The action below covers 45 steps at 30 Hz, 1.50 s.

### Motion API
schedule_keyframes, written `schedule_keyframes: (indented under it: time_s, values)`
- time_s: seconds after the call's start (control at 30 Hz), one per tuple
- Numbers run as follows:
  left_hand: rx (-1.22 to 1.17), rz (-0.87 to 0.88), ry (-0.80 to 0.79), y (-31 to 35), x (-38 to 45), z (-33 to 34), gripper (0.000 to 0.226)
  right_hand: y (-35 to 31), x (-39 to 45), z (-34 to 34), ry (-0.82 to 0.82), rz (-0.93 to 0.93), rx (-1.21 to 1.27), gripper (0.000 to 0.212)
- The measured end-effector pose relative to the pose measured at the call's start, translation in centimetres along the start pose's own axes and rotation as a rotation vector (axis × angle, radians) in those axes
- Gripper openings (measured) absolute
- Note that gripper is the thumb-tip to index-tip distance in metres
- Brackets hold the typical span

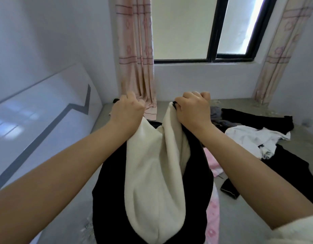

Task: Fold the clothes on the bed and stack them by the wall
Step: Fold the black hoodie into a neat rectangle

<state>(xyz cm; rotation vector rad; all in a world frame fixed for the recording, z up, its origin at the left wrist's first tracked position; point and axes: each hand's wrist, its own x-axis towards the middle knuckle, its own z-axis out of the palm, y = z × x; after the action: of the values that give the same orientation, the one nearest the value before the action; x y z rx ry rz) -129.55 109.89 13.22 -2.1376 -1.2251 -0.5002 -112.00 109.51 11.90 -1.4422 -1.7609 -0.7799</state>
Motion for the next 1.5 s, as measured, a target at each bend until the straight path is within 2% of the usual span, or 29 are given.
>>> schedule_keyframes:
  time_s: [0.07,0.1,0.13,0.2,0.27,0.37,0.43,0.5,0.57,0.6,0.63,0.67,0.73,0.8,0.87,0.97,1.03,1.1,1.2,1.23,1.3,1.4,1.47,1.5]
  values:
    - [0.068,-0.056,-0.161,-1.0,0.9,4.9,0.021,0.4,0.3,4.9,-0.079,0.001,0.004,0.018]
    - [0.030,-0.110,-0.237,-1.5,1.1,7.9,0.020,0.7,0.3,7.5,-0.141,0.009,-0.009,0.014]
    - [-0.007,-0.153,-0.282,-1.8,1.2,10.2,0.022,1.1,0.2,10.4,-0.235,0.022,-0.012,0.011]
    - [0.002,-0.102,-0.402,-2.1,1.5,13.5,0.025,1.8,-0.2,16.1,-0.473,0.055,-0.008,0.021]
    - [0.076,-0.026,-0.410,-3.0,1.5,17.5,0.035,2.4,-1.0,21.3,-0.593,0.049,0.006,0.027]
    - [0.128,-0.034,-0.461,-5.3,1.0,24.5,0.038,3.5,-0.7,28.8,-0.764,0.057,0.058,0.027]
    - [0.222,-0.034,-0.428,-7.9,1.3,28.4,0.027,4.7,0.8,33.7,-0.858,0.130,0.054,0.029]
    - [0.271,-0.096,-0.372,-11.5,1.7,32.2,0.010,5.8,1.2,37.7,-0.920,0.288,0.078,0.034]
    - [0.280,-0.240,-0.422,-13.4,1.5,34.4,0.025,5.3,-0.9,40.1,-1.065,0.353,0.086,0.037]
    - [0.285,-0.268,-0.434,-13.4,0.8,35.6,0.018,4.5,-2.9,40.9,-1.144,0.320,0.070,0.037]
    - [0.246,-0.227,-0.448,-12.8,-0.2,37.0,0.008,3.6,-5.1,41.4,-1.208,0.261,0.055,0.037]
    - [0.193,-0.171,-0.519,-11.7,-1.5,38.4,0.015,2.7,-7.5,41.7,-1.249,0.196,0.055,0.038]
    - [0.074,-0.128,-0.721,-9.7,-4.3,40.7,0.028,1.1,-11.9,42.1,-1.314,0.057,0.089,0.041]
    - [-0.065,-0.216,-0.945,-7.9,-7.9,43.4,0.027,-0.3,-15.4,42.5,-1.382,-0.045,0.114,0.053]
    - [-0.142,-0.308,-1.062,-6.5,-11.6,45.2,0.032,-1.9,-17.7,43.4,-1.411,-0.079,0.128,0.070]
    - [-0.250,-0.457,-1.126,-4.7,-16.7,46.7,0.059,-4.4,-19.3,45.4,-1.280,-0.064,0.091,0.086]
    - [-0.333,-0.557,-1.140,-3.4,-18.9,47.6,0.076,-5.5,-19.3,47.2,-1.181,0.013,0.036,0.092]
    - [-0.418,-0.703,-1.116,-1.7,-19.9,48.5,0.084,-6.2,-18.6,49.3,-1.152,0.134,0.052,0.084]
    - [-0.469,-0.894,-1.043,0.6,-19.5,50.4,0.070,-6.6,-17.5,52.1,-1.165,0.101,0.043,0.034]
    - [-0.473,-0.908,-1.028,1.0,-19.4,51.0,0.058,-6.6,-17.4,52.8,-1.182,0.057,0.014,0.028]
    - [-0.527,-0.905,-1.011,1.3,-19.2,52.1,0.035,-6.6,-16.7,53.8,-1.259,0.010,-0.048,0.029]
    - [-0.627,-0.990,-0.931,-0.1,-19.1,52.9,0.025,-6.6,-13.8,55.6,-1.330,0.034,-0.144,0.029]
    - [-0.625,-1.032,-0.826,-2.8,-18.8,52.8,0.026,-6.8,-9.7,57.7,-1.339,0.218,-0.049,0.024]
    - [-0.610,-1.007,-0.786,-4.3,-18.5,52.7,0.027,-6.9,-7.5,58.7,-1.305,0.393,0.049,0.024]
